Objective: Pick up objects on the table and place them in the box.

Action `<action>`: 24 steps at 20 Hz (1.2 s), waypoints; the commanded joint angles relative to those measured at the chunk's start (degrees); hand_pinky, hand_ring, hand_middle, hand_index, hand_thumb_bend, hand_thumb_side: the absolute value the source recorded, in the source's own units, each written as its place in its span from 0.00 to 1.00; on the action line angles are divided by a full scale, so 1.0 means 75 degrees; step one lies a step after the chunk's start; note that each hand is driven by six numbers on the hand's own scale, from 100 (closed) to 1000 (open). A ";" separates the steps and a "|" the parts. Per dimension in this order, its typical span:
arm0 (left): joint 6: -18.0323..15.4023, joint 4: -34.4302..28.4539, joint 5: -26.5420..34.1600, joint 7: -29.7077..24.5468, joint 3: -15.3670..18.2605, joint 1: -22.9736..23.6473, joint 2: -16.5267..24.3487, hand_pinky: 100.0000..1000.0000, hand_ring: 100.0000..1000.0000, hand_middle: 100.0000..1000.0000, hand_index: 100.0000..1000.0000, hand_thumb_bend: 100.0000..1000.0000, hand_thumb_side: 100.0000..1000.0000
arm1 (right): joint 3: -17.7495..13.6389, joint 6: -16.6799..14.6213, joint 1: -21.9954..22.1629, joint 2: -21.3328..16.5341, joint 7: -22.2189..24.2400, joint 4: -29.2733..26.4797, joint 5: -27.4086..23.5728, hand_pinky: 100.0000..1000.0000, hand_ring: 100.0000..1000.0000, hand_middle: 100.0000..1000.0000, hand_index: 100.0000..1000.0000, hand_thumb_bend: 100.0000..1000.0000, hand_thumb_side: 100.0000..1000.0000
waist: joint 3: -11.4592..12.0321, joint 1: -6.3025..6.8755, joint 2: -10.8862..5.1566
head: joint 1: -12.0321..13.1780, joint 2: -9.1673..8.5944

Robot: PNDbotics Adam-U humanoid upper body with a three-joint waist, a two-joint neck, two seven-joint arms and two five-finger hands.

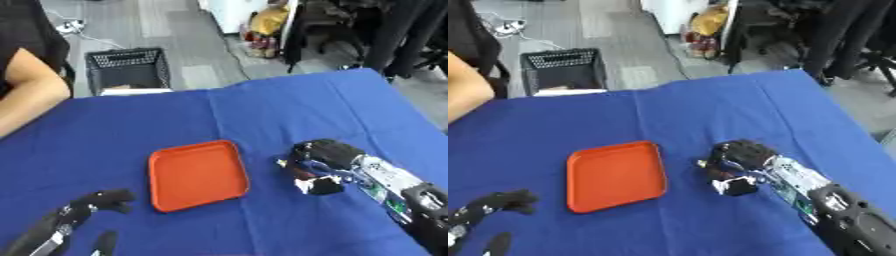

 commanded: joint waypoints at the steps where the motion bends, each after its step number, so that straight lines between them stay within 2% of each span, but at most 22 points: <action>1: -0.0007 -0.0087 0.0053 -0.0026 -0.0014 -0.0044 0.0010 0.88 0.73 0.83 1.00 0.00 0.70 | -0.0130 0.0078 -0.0028 -0.0061 0.0138 0.0004 -0.0107 0.62 0.72 0.73 0.78 0.00 0.53 | -0.0011 0.0012 -0.0063 | -0.0038 -0.0058; 2: -0.0006 -0.0088 0.0054 -0.0026 -0.0013 -0.0043 0.0009 0.88 0.73 0.83 1.00 0.00 0.70 | -0.0155 0.0131 -0.0004 -0.0028 0.0197 0.0039 -0.0195 0.62 0.72 0.73 0.81 0.00 0.49 | -0.0016 0.0015 -0.0064 | -0.0037 -0.0061; 3: -0.0006 -0.0089 0.0053 -0.0027 -0.0013 -0.0043 0.0008 0.88 0.73 0.83 1.00 0.00 0.70 | -0.0179 0.0185 0.0015 -0.0003 0.0261 0.0073 -0.0282 0.62 0.71 0.73 0.83 0.00 0.38 | -0.0019 0.0017 -0.0063 | -0.0037 -0.0062; 7: -0.0006 -0.0093 0.0053 -0.0024 -0.0006 -0.0041 0.0005 0.88 0.73 0.83 1.00 0.00 0.70 | -0.0248 0.0406 0.0061 0.0059 0.0546 0.0195 -0.0609 0.61 0.71 0.73 0.88 0.00 0.11 | -0.0028 0.0023 -0.0061 | -0.0041 -0.0063; 10: -0.0008 -0.0095 0.0049 -0.0028 -0.0007 -0.0039 0.0004 0.88 0.73 0.83 1.00 0.00 0.70 | -0.0262 0.0505 0.0078 0.0065 0.0681 0.0207 -0.0709 0.62 0.71 0.73 0.88 0.00 0.04 | -0.0031 0.0025 -0.0058 | -0.0044 -0.0061; 24: -0.0013 -0.0098 0.0045 -0.0032 -0.0005 -0.0035 0.0007 0.88 0.73 0.83 1.00 0.00 0.69 | -0.0309 0.0608 0.0159 0.0021 0.0781 0.0028 -0.0713 0.62 0.72 0.73 0.88 0.00 0.02 | -0.0051 0.0024 -0.0061 | -0.0049 -0.0060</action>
